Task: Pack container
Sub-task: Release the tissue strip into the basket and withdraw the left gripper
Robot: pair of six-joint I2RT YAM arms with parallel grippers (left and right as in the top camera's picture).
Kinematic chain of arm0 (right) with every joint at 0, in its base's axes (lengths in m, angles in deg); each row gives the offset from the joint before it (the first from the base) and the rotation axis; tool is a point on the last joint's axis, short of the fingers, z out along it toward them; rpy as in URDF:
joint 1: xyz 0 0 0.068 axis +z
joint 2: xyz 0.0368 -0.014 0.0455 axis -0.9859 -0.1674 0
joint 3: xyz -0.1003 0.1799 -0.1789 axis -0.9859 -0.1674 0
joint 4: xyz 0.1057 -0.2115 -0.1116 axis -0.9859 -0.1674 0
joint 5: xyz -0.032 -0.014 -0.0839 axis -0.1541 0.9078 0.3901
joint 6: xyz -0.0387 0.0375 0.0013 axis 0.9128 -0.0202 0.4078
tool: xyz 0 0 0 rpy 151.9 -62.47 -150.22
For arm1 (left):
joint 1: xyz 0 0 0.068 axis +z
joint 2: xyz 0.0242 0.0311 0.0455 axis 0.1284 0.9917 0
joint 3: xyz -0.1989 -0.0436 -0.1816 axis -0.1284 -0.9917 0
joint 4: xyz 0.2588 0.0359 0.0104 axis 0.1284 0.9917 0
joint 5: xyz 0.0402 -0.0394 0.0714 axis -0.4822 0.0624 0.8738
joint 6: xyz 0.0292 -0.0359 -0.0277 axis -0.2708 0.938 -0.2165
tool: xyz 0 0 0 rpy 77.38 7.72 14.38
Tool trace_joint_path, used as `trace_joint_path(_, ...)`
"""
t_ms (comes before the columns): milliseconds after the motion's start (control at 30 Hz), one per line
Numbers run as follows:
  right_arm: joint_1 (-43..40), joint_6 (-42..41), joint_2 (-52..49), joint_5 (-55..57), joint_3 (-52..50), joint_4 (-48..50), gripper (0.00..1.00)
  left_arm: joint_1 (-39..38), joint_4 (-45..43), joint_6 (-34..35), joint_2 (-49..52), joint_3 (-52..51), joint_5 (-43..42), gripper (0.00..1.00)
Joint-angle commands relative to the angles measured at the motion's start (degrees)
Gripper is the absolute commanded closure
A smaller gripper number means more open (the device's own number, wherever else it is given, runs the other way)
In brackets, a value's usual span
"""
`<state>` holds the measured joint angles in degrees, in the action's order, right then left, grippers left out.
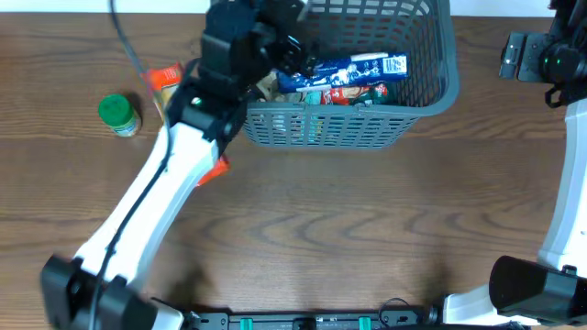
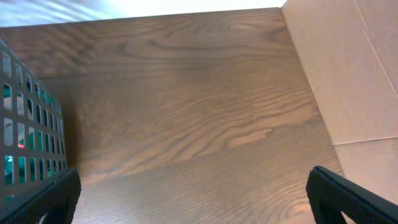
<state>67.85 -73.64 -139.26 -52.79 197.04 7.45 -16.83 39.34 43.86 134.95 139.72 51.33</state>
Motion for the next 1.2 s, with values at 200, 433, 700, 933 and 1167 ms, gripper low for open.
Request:
trace_joint_path(200, -0.2, 0.5, 0.5, 0.0, 0.7, -0.1, 0.01, 0.0, 11.7, -2.9, -12.0, 1.8, 49.0, 0.01)
trace_joint_path(433, -0.2, 0.5, 0.5, 0.0, 0.7, -0.1, 0.01, 0.7, 26.7, 9.4, -15.2, 1.8, 64.4, 0.01)
trace_joint_path(700, -0.2, 0.5, 0.5, 0.0, 0.7, -0.1, 0.01, 11.0, 46.9, 28.9, -13.6, 1.7, 45.4, 0.01)
trace_joint_path(933, -0.2, 0.5, 0.5, 0.0, 0.7, -0.1, 0.01, 21.3, 47.6, 29.0, -10.0, 1.7, 24.3, 0.01)
trace_joint_path(1167, -0.2, 0.5, 0.5, 0.0, 0.7, -0.1, 0.01, 21.9, 47.2, 29.2, -6.7, 1.7, 20.4, 0.01)
